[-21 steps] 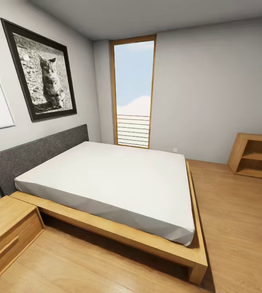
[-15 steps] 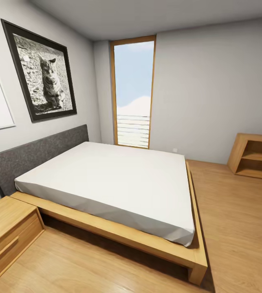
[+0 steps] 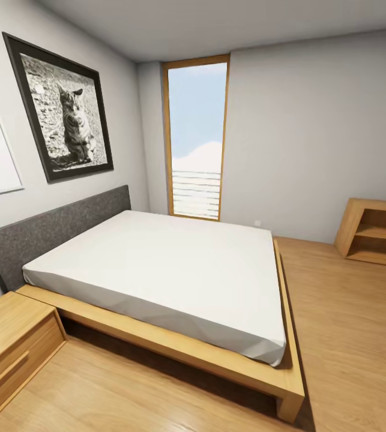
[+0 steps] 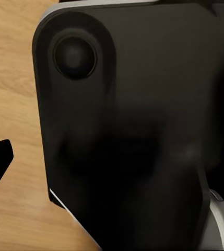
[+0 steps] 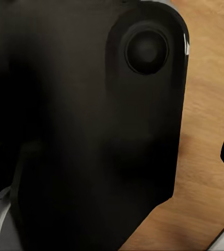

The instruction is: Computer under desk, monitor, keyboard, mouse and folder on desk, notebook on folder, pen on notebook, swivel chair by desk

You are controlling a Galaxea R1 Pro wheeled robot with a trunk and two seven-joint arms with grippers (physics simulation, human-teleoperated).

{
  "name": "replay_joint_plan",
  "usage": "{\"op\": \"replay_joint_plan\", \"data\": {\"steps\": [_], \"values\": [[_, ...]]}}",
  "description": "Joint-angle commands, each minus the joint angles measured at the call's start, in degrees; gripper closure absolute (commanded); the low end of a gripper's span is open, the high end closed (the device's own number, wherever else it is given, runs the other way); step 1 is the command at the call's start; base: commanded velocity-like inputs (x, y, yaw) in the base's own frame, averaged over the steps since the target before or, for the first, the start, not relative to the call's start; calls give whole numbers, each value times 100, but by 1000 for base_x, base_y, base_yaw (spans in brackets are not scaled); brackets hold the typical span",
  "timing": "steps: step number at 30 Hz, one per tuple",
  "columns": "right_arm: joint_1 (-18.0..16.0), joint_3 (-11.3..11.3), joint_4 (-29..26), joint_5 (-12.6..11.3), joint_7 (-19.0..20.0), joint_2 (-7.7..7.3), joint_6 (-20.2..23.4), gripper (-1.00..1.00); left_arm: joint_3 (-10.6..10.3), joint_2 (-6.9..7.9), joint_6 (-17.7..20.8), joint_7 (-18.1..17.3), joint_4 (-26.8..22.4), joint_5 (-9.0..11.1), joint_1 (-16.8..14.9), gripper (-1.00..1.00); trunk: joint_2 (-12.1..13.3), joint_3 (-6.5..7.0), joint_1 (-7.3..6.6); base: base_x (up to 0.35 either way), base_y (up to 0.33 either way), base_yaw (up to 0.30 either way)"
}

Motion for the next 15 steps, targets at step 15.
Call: {"op": "replay_joint_plan", "data": {"steps": [15], "values": [[-2, 16, 31, 47, 7, -16, -1420, -100, 1, 0, -3, -2, -1, 2, -2, -100, 600, 226, -330, 0, 0, -13]]}}
